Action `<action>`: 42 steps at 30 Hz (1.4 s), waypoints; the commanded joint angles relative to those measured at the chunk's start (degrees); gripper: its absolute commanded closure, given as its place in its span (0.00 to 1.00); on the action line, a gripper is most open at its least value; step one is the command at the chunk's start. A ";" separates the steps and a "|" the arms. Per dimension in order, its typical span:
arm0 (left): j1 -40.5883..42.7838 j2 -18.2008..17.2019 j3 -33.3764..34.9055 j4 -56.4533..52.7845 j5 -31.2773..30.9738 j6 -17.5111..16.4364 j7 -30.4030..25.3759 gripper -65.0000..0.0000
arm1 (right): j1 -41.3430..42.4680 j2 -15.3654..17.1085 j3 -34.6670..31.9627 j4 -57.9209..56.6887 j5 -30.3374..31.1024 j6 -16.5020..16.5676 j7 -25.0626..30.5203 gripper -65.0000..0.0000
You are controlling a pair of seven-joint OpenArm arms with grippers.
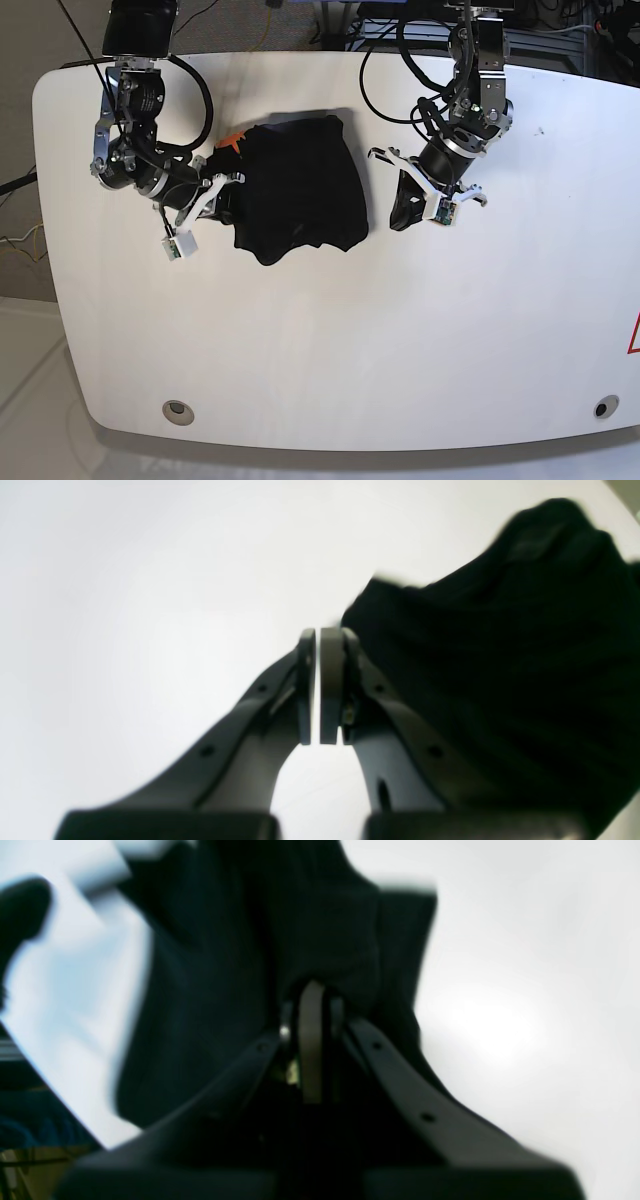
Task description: Fold the T-shirt properly
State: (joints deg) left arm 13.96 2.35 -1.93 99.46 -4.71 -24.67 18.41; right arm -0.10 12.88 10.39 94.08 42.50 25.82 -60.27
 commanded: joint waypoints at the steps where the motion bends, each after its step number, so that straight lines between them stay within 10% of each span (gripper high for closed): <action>1: 0.15 0.16 0.04 2.12 -0.70 -0.17 -1.49 1.00 | 1.02 0.96 0.20 3.10 2.47 -2.48 0.71 1.00; 42: 2.97 -1.25 -1.80 1.59 2.29 4.58 -1.49 1.00 | -10.76 3.60 3.28 20.25 6.86 -4.59 -8.26 1.00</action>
State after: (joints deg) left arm 17.30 1.21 -3.79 100.16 -1.78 -19.68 18.44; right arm -11.31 15.70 13.45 113.12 44.60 21.39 -69.52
